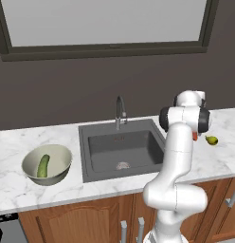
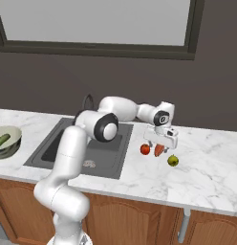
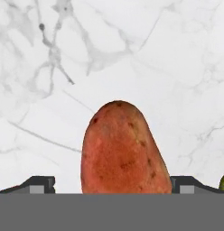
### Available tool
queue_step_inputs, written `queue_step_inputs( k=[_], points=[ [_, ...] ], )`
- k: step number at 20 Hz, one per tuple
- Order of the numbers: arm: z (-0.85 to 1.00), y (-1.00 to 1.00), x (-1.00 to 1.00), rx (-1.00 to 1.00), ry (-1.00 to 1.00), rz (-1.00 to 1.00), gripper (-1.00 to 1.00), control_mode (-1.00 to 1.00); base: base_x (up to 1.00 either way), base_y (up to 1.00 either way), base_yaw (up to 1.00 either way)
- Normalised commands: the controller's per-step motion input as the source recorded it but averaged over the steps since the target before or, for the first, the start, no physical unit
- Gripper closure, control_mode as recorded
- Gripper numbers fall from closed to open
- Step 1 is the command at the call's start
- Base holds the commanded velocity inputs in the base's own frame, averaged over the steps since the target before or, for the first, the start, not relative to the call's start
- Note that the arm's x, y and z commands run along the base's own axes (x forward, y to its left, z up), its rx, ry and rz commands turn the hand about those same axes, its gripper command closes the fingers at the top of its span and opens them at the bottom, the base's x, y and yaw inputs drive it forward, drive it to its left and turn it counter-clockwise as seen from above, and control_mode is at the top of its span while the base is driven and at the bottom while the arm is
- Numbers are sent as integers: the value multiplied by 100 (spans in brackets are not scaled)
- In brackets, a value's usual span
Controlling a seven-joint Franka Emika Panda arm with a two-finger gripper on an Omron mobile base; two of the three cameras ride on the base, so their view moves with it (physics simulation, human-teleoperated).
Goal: There is a mixed pile of frozen fruits and vegetables on the counter. Locate all the frozen vegetables and place the items in a bowl on the counter. Take all the frozen fruits and defrost them in a running sink.
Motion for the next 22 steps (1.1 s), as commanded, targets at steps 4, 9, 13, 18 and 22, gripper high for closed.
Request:
queue_step_inputs(
  k=[4, 9, 13, 18, 22],
  points=[
    [-8, 4, 3, 0, -1, -8, 100, -100, 0, 0, 0],
    [0, 5, 0, 0, 1, -2, 100, -100, 0, 0, 0],
    [34, 30, -11, -6, 4, -8, 100, -100, 0, 0, 0],
    [77, 68, -35, -7, -15, -3, 100, -100, 0, 0, 0],
    [29, 83, -23, -1, -23, -5, 100, -100, 0, 0, 0]
  ],
)
